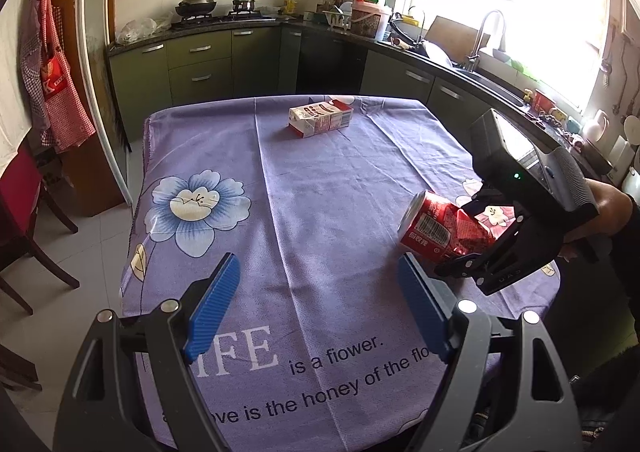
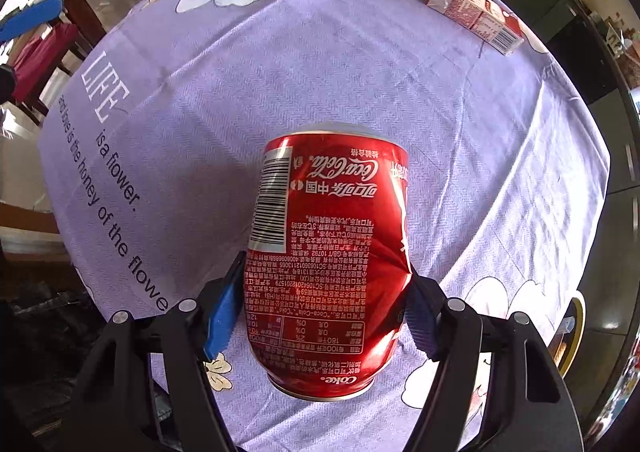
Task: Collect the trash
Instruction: 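Carry the cola can over the bin and open the right gripper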
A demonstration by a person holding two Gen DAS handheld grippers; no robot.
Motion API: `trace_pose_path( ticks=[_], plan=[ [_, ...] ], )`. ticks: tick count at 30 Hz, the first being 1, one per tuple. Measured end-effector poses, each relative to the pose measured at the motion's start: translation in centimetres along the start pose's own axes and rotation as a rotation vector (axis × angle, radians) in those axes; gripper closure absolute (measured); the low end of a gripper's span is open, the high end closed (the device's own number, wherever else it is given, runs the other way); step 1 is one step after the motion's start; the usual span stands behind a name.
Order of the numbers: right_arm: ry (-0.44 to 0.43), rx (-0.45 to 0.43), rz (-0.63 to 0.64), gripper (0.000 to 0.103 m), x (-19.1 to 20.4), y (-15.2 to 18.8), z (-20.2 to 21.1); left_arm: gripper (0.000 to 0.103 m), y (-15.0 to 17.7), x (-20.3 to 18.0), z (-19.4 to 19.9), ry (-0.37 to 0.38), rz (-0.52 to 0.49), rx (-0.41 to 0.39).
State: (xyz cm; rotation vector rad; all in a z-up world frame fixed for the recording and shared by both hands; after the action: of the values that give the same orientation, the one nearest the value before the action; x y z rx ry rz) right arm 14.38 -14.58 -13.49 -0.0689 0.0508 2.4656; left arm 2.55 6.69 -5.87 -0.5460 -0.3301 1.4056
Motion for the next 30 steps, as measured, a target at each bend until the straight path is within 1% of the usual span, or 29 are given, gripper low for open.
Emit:
trace_pose_path(
  ticks=[4, 7, 10, 14, 17, 19, 21, 23, 25, 29, 30],
  plan=[
    [-0.043, -0.049, -0.040, 0.033, -1.4, 1.4, 1.3, 0.026, -0.3, -0.5, -0.3, -0.001, -0.009, 0.009],
    [-0.067, -0.090, -0.101, 0.033, -3.7, 3.1, 2.9, 0.026, -0.5, -1.0, -0.6, 0.001, -0.020, 0.015],
    [-0.049, -0.128, -0.227, 0.033, -8.2, 5.7, 4.8, 0.026, -0.8, -1.7, -1.0, 0.005, -0.032, 0.025],
    [-0.014, -0.139, -0.472, 0.033, -17.0, 10.5, 5.5, 0.026, -1.1, -2.7, -1.9, 0.019, -0.049, 0.039],
    [0.003, -0.111, -0.659, 0.033, -23.9, 14.3, 4.3, 0.026, -1.5, -3.5, -2.6, 0.031, -0.063, 0.049],
    [0.000, -0.092, -0.758, 0.033, -27.4, 16.4, 3.0, 0.026, -1.7, -4.2, -3.0, 0.036, -0.079, 0.057],
    [-0.002, -0.066, -0.839, 0.033, -30.1, 18.2, 1.3, 0.026, -1.9, -4.7, -3.2, 0.036, -0.091, 0.062],
    [-0.009, -0.046, -0.891, 0.033, -32.2, 19.2, -0.4, 0.026, -2.1, -5.0, -3.3, 0.034, -0.099, 0.065],
    [-0.011, -0.027, -0.920, 0.033, -33.7, 19.6, -1.8, 0.026, -2.2, -5.2, -3.3, 0.033, -0.104, 0.067],
    [-0.020, -0.019, -0.938, 0.033, -35.1, 19.5, -3.6, 0.026, -2.3, -5.7, -3.6, 0.030, -0.113, 0.076],
    [-0.003, -0.018, -0.945, 0.030, -35.3, 19.5, -3.7, 0.026, -2.3, -5.8, -3.7, 0.031, -0.116, 0.080]
  ],
)
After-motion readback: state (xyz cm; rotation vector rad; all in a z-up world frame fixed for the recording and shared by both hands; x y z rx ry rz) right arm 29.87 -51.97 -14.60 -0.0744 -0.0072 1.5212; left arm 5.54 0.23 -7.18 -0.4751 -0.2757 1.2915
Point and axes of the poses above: each gripper's, at about its wrist camera, not at the fingertips, and z roughly against the way its jaws point, x to its left, y to its underside, the point moved 1 cm from there along -z, roughly the way its jaws point, and after that the axes turned 13 degrees about x, right-handed, at the moved point
